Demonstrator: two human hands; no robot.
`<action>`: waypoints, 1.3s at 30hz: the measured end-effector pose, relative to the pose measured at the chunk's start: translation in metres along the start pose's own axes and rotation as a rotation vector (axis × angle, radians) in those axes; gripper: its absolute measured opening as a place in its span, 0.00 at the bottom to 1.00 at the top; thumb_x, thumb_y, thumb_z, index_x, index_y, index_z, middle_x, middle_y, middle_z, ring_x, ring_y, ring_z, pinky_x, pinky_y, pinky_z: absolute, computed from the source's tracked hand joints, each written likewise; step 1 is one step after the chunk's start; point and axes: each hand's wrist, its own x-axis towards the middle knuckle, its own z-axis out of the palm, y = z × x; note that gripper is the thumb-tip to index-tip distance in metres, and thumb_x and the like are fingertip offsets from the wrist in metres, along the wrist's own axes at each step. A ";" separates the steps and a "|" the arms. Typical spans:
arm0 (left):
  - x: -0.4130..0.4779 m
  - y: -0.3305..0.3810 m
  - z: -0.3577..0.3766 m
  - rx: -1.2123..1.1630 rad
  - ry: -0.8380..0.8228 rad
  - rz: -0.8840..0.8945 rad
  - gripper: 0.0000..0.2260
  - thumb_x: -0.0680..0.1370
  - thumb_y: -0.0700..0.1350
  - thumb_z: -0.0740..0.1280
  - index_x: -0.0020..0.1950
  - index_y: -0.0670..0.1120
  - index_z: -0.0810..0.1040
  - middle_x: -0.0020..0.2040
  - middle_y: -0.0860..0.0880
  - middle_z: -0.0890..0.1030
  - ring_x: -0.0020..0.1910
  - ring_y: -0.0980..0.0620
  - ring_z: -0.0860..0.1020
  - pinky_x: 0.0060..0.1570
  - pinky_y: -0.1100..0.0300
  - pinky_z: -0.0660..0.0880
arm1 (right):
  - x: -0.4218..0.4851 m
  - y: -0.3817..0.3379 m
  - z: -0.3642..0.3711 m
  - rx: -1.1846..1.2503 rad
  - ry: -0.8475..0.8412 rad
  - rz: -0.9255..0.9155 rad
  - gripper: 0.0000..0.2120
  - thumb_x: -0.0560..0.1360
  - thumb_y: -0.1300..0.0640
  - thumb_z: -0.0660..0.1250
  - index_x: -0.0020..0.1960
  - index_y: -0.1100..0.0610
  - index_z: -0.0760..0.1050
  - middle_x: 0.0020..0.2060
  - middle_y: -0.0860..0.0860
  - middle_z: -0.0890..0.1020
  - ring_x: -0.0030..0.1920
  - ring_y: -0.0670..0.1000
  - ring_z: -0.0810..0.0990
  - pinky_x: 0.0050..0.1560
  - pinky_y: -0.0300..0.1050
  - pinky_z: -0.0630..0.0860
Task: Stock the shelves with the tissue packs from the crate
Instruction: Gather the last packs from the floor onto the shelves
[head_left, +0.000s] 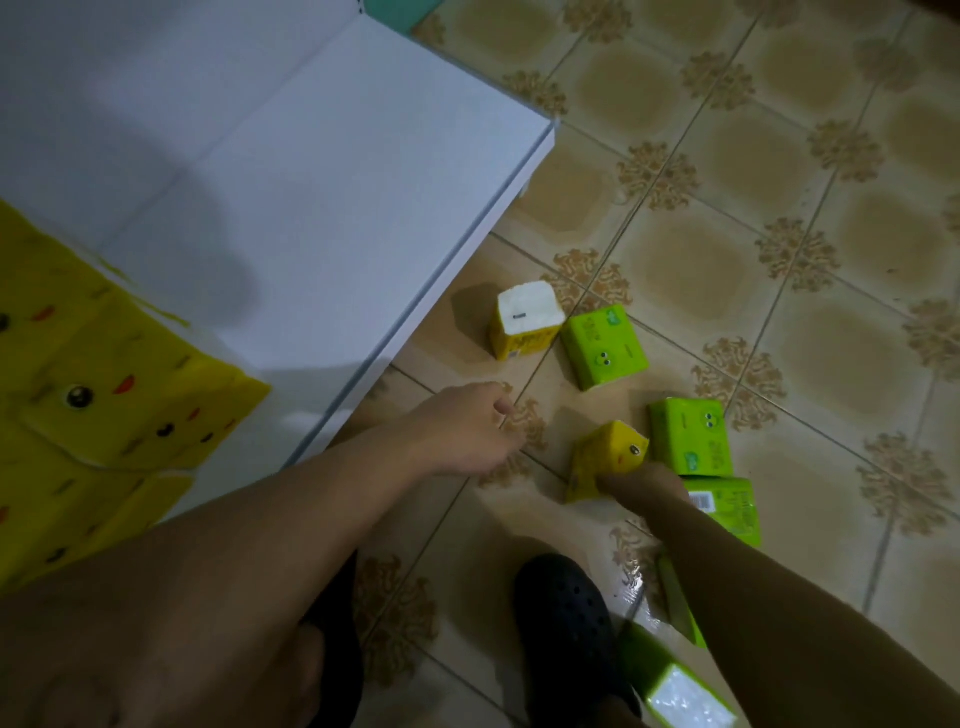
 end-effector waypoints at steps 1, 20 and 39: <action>-0.007 0.002 -0.001 -0.005 0.005 -0.002 0.21 0.79 0.55 0.63 0.71 0.52 0.69 0.69 0.52 0.73 0.62 0.52 0.73 0.53 0.60 0.68 | -0.007 -0.007 -0.003 0.094 -0.053 0.010 0.25 0.71 0.48 0.73 0.59 0.64 0.75 0.54 0.61 0.79 0.54 0.60 0.78 0.49 0.51 0.77; -0.146 -0.004 -0.066 -1.479 0.259 -0.051 0.14 0.75 0.42 0.70 0.60 0.49 0.78 0.51 0.44 0.84 0.49 0.43 0.82 0.49 0.47 0.78 | -0.271 -0.109 -0.103 0.261 0.120 -1.278 0.33 0.71 0.69 0.62 0.68 0.40 0.67 0.65 0.46 0.68 0.63 0.46 0.70 0.51 0.31 0.73; -0.074 -0.061 -0.100 0.016 0.546 -0.049 0.47 0.70 0.58 0.74 0.79 0.52 0.47 0.78 0.48 0.51 0.77 0.47 0.55 0.72 0.50 0.60 | -0.193 -0.188 -0.007 0.994 -0.221 -0.567 0.22 0.70 0.54 0.75 0.62 0.48 0.73 0.49 0.51 0.81 0.48 0.54 0.81 0.43 0.60 0.82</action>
